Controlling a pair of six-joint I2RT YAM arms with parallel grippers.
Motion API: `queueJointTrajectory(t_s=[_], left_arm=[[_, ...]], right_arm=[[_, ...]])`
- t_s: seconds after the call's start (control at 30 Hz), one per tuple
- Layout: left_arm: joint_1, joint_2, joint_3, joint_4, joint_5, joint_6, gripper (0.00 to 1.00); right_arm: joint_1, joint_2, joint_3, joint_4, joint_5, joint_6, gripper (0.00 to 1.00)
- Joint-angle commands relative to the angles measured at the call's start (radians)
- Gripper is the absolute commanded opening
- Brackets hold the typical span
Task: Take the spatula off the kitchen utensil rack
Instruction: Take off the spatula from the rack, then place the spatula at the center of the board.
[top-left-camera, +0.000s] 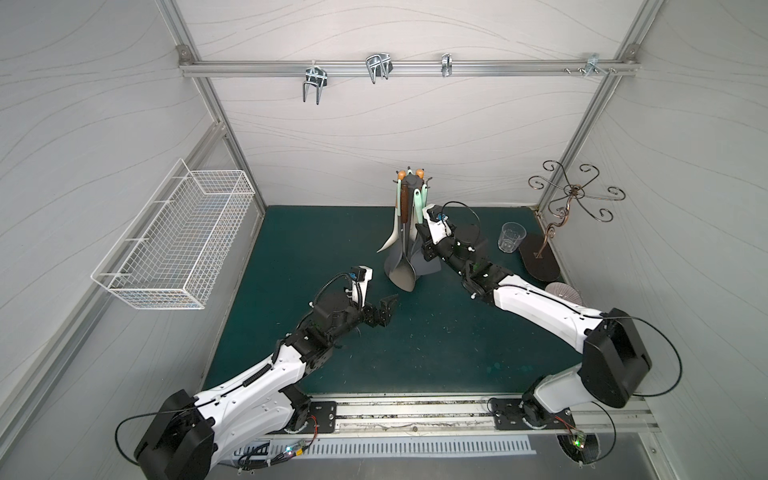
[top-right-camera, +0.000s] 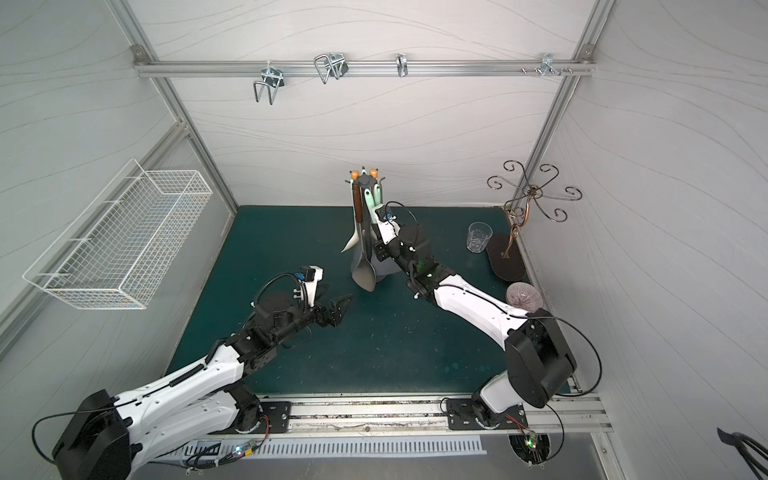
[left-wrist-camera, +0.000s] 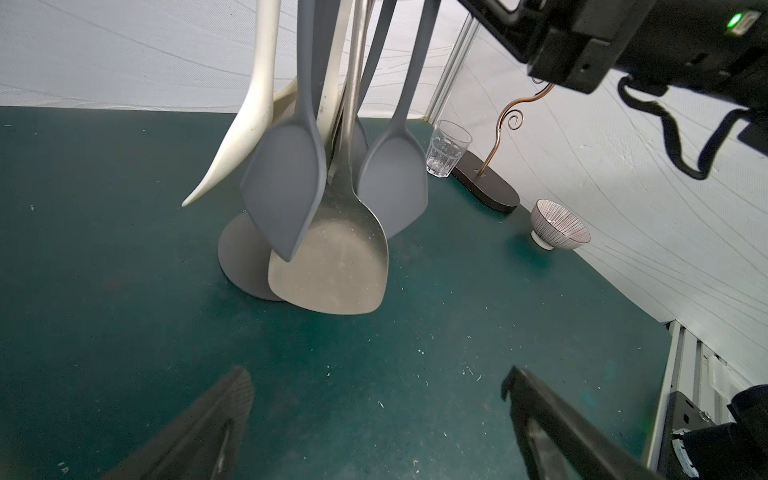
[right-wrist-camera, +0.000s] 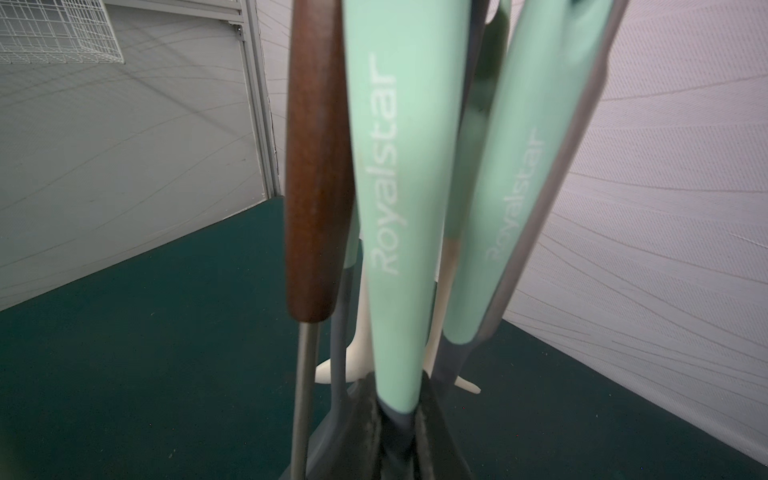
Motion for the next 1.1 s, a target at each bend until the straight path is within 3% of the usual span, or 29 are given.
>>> queueJointTrajectory(t_s=[0.0, 0.37, 0.77, 1.07], left_arm=[[-0.004, 0.006, 0.023, 0.052, -0.005, 0.007, 0.99], [-0.004, 0.006, 0.023, 0.052, -0.008, 0.004, 0.99], [-0.032, 0.047, 0.046, 0.052, 0.014, 0.002, 0.98], [-0.114, 0.111, 0.066, 0.07, 0.014, -0.012, 0.98]], right_arm=[[-0.003, -0.045, 0.032, -0.092, -0.017, -0.019, 0.0], [-0.034, -0.088, 0.087, -0.324, -0.034, -0.031, 0.0], [-0.123, -0.248, 0.138, -0.651, -0.078, 0.057, 0.0], [-0.339, -0.418, 0.0, -0.81, -0.189, 0.043, 0.0]])
